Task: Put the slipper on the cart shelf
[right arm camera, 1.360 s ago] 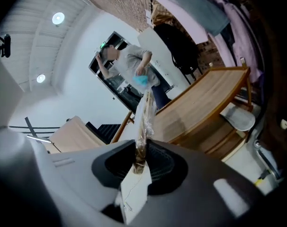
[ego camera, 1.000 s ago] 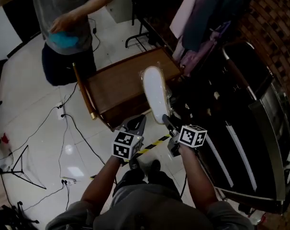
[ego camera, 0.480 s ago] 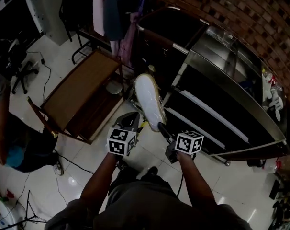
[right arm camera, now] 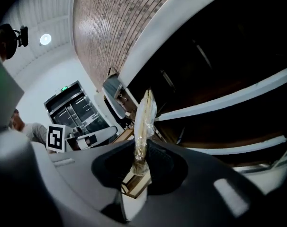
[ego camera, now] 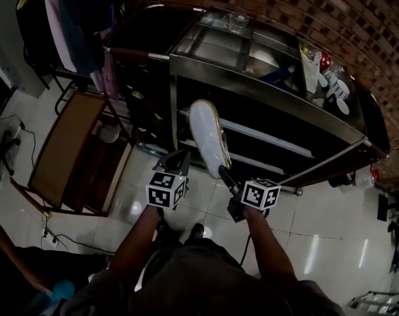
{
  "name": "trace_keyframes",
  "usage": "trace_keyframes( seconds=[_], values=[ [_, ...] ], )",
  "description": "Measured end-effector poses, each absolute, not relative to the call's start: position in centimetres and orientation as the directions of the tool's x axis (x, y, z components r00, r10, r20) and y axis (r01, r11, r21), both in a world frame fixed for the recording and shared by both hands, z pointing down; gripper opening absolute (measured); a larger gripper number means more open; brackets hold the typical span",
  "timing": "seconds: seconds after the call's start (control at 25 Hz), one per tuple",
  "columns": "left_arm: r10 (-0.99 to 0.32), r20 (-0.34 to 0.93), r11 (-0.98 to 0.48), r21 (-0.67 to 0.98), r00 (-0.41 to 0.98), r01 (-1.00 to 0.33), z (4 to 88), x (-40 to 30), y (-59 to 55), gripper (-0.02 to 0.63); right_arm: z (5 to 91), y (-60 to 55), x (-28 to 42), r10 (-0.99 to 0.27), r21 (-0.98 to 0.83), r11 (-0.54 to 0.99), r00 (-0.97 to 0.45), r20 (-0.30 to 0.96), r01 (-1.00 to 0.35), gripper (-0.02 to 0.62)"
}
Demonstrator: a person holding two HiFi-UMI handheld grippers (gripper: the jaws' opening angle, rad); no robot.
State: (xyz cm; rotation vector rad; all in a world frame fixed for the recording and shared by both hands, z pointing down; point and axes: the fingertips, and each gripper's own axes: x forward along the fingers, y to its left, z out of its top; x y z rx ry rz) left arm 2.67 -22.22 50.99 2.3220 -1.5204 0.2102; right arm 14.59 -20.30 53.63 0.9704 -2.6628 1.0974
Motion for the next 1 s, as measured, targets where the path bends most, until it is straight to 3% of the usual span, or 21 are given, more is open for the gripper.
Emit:
trace_keyframes(
  seconds=[0.36,0.72,1.0],
  values=[
    [-0.783,0.312,-0.496,0.207,0.538,-0.843,50.9,7.9,-29.1,0.008,53.4,-28.0,21.2,-0.693,-0.607,0.386,-0.652,0.307,-0.695,0.061],
    [-0.673,0.335,-0.630,0.206,0.659,-0.749,51.5,8.1,-38.7,0.008,55.2,-37.8,21.8,-0.787,-0.583,0.203,-0.485,0.381,-0.787,0.063],
    [-0.617,0.387,-0.650,0.239,0.685,-0.721,54.0,8.5,-42.8,0.007,56.7,-41.9,22.9,-0.841,-0.556,0.062,-0.344,0.418,-0.829,0.064]
  ],
)
